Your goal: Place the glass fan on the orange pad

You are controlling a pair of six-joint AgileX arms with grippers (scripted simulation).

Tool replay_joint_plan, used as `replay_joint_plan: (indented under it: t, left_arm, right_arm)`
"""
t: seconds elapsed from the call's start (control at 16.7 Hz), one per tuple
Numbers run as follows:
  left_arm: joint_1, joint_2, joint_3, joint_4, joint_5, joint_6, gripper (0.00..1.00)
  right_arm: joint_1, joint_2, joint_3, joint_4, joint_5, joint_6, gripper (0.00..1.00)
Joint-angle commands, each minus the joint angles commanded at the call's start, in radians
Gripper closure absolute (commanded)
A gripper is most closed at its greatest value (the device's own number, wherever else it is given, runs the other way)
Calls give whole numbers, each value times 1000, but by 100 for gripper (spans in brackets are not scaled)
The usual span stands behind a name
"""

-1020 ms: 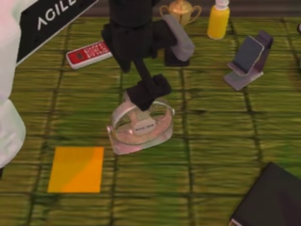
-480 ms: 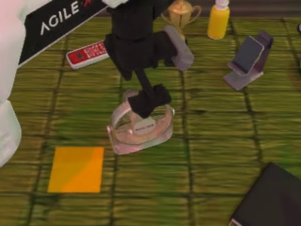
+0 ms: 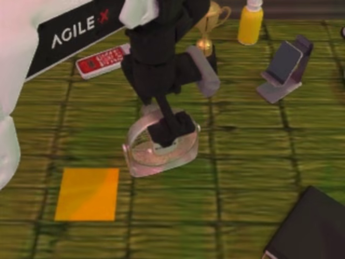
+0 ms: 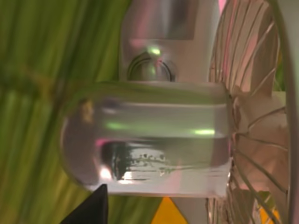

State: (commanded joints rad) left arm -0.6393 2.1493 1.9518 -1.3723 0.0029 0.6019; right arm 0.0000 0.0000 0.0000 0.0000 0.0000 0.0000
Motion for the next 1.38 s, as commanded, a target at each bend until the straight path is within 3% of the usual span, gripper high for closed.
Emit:
replay_joint_plan:
  t: [0.78,1.38]
  left_arm:
    - [0,0,0,0,0,0,98]
    - [1,1,4,-3,0,1,100]
  right_arm:
    - [0,0,0,0,0,0,0]
    - [0,0,0,0,0,0,0]
